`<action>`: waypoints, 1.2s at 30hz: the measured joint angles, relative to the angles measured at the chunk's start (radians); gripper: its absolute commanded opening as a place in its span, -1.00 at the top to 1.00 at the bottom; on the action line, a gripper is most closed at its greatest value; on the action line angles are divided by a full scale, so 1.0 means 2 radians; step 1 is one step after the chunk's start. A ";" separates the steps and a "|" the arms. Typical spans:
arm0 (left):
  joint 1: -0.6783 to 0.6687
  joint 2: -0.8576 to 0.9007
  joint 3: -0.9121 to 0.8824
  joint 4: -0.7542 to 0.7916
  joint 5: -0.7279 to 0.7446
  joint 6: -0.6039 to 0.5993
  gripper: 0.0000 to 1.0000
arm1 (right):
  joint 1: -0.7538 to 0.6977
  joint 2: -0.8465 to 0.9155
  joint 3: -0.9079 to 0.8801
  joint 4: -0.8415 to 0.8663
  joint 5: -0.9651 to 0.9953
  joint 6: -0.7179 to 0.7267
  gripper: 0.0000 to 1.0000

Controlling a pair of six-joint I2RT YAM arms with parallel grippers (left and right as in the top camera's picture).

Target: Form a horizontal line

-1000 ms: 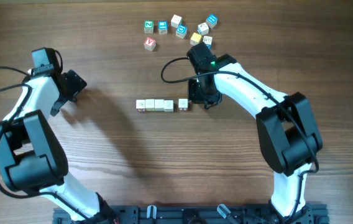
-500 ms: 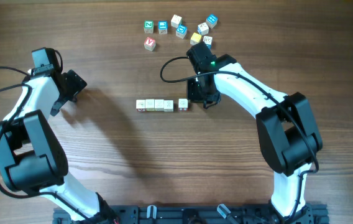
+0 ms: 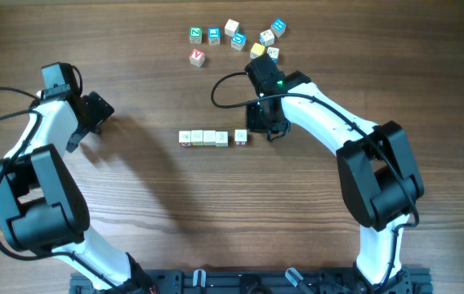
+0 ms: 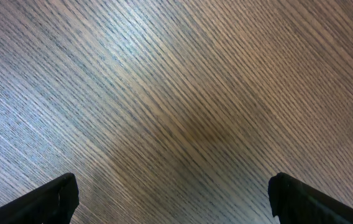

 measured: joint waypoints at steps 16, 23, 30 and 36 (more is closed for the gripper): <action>0.000 0.000 0.000 0.000 0.000 0.000 -1.00 | 0.000 0.000 0.000 0.008 0.007 0.000 0.74; 0.000 0.000 0.000 0.000 0.000 0.000 -1.00 | 0.000 0.000 0.000 0.008 0.006 0.000 0.80; 0.000 0.000 0.000 0.000 0.000 0.000 -1.00 | 0.000 0.000 0.000 0.008 -0.027 0.000 0.84; 0.000 0.000 0.000 0.000 0.000 0.000 -1.00 | 0.000 0.000 0.000 -0.005 -0.050 0.000 0.84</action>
